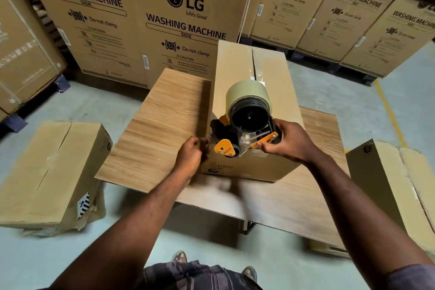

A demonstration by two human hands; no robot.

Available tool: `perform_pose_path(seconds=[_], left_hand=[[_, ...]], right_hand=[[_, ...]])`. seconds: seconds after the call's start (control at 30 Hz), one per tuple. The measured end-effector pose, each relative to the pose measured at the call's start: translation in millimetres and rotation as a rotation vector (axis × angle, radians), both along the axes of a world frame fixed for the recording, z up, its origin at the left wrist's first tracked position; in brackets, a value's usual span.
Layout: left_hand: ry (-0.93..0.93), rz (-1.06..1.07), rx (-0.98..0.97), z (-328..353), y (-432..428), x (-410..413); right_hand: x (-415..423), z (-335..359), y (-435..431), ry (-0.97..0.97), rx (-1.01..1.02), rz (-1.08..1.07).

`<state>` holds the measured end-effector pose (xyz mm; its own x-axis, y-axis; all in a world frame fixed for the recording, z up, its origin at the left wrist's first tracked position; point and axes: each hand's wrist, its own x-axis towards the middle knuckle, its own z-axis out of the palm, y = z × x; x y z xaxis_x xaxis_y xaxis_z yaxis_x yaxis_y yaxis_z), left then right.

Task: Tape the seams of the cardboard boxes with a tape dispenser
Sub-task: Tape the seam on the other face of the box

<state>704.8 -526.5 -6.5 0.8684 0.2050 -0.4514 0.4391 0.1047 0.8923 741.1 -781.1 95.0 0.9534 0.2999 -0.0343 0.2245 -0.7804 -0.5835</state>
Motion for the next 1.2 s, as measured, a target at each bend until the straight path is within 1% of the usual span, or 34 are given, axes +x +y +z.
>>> perform_pose_path(seconds=[0.07, 0.17, 0.23, 0.27, 0.3, 0.37, 0.4, 0.47, 0.53, 0.57, 0.6, 0.73, 0.83, 0.97, 1.03, 1.1, 1.17, 1.2], left_hand=[[0.046, 0.004, 0.008, -7, -4, 0], [0.121, -0.078, 0.079, -24, -1, -4], [0.13, -0.09, 0.16, -31, 6, -1], [0.112, -0.054, 0.187, -29, 9, 1], [0.078, -0.007, 0.163, -24, 11, 4], [0.006, 0.034, 0.047, -8, 7, 9], [-0.008, 0.01, 0.018, -2, 5, 10], [-0.016, -0.038, 0.01, 1, 1, 11], [-0.055, 0.043, 0.023, 3, 4, 15], [-0.093, 0.099, 0.019, 8, 4, 18], [-0.124, 0.112, 0.031, 12, 3, 20], [-0.217, 0.034, 0.167, 24, -10, 15], [-0.26, 0.039, 0.217, 27, -11, 10], [-0.27, 0.063, 0.275, 30, -12, 8], [-0.251, 0.065, 0.376, 29, -13, 10], [-0.236, 0.075, 0.43, 30, -14, 9], [-0.286, 0.104, 0.538, 33, -21, 6], [-0.334, 0.099, 0.647, 35, -26, 3]], right_hand=[[1, 0, 0, -0.003, -0.013, 0.011], [2, -1, -1, 0.008, -0.008, 0.002], [2, -1, 0, 0.007, -0.002, -0.004], [2, -1, 0, 0.009, 0.001, -0.004], [1, -2, 0, 0.015, 0.009, -0.003], [1, -1, -1, 0.04, 0.032, 0.012], [2, -1, -2, 0.059, 0.041, 0.025], [5, 1, -4, 0.125, 0.05, 0.049], [10, 3, -5, 0.201, 0.044, 0.066], [12, 4, -5, 0.221, 0.032, 0.073], [12, 5, -5, 0.229, 0.02, 0.079], [15, 6, -5, 0.251, 0.007, 0.093], [13, 6, -5, 0.227, -0.011, 0.109], [9, 8, -18, 0.191, -0.057, 0.124], [8, 10, -42, 0.189, -0.068, 0.106], [5, 11, -70, 0.205, -0.075, 0.082], [2, 10, -90, 0.214, -0.064, 0.063], [1, 9, -95, 0.209, -0.058, 0.063]])
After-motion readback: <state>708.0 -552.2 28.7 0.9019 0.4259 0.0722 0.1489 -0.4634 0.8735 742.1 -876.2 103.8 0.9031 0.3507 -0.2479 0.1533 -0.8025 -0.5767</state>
